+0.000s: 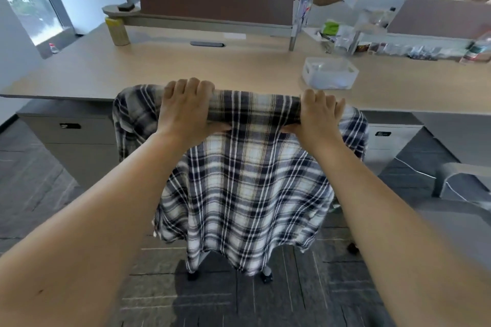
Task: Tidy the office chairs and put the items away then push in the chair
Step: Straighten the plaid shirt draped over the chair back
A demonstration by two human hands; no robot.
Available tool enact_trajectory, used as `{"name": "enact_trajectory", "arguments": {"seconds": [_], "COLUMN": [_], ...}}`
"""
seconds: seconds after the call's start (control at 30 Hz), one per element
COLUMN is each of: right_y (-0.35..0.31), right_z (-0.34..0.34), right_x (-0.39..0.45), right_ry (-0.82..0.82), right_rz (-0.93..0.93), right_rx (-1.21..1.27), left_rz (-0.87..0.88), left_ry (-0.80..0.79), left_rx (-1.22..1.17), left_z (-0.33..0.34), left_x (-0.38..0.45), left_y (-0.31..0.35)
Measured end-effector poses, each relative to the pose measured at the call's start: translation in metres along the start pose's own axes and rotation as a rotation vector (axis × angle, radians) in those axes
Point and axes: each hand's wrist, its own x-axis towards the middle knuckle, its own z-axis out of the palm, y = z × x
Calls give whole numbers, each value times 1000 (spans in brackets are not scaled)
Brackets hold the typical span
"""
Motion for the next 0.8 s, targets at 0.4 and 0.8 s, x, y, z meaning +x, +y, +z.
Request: {"name": "enact_trajectory", "arguments": {"seconds": [0.4,0.8], "right_y": [31,33], "right_z": [20,40], "right_x": [115,201], "right_ry": [19,42], "right_rz": [-98,-148], "right_rx": [25,42], "left_rz": [-105,-182], "left_ry": [79,48], "left_rx": [-38,-60], "left_z": [40,62], "left_x": [96,173], "left_y": [12,2]}}
